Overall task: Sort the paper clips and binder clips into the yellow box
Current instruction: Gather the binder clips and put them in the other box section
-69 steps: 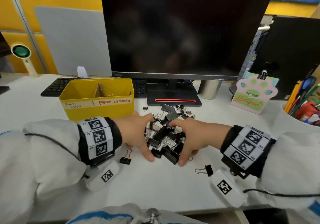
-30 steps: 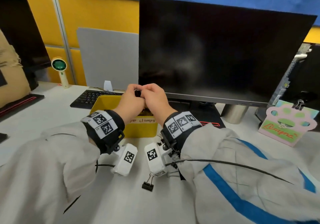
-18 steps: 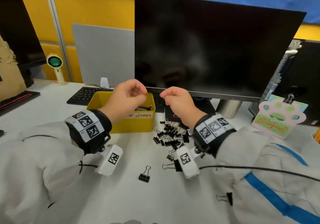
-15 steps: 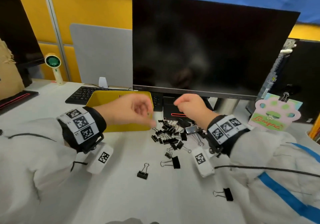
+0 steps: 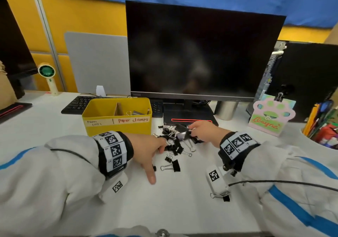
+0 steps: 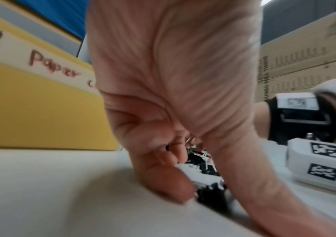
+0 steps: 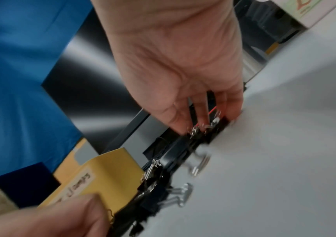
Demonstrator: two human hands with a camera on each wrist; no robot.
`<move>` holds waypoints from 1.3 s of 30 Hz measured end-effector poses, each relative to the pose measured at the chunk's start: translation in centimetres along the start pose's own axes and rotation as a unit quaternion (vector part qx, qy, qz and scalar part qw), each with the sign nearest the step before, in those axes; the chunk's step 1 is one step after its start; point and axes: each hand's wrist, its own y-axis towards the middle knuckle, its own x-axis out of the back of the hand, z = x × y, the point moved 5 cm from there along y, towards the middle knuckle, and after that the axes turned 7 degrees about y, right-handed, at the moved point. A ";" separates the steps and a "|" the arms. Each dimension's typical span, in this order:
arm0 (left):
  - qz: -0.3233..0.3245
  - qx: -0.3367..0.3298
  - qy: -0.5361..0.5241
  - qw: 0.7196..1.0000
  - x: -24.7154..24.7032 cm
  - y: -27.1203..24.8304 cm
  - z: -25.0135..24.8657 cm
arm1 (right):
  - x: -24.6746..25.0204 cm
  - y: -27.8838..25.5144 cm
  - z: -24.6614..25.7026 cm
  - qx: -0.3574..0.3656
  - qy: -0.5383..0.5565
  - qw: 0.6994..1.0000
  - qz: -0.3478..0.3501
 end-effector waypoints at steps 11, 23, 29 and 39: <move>-0.112 0.113 -0.025 0.987 1.5 2.4 1.0 | 0.4 -2.0 -1.1 -0.110 0.058 0.980 0.153; -0.125 0.058 -0.352 0.926 0.5 4.9 -0.5 | -4.3 -1.4 2.1 -0.057 0.333 0.935 0.110; -0.190 0.041 -0.455 0.869 1.9 4.0 -0.8 | -4.9 -2.1 4.1 -0.042 0.479 0.872 0.096; -0.458 0.028 -0.502 0.733 9.7 -0.6 5.4 | -4.3 0.4 15.7 0.073 0.669 0.739 0.025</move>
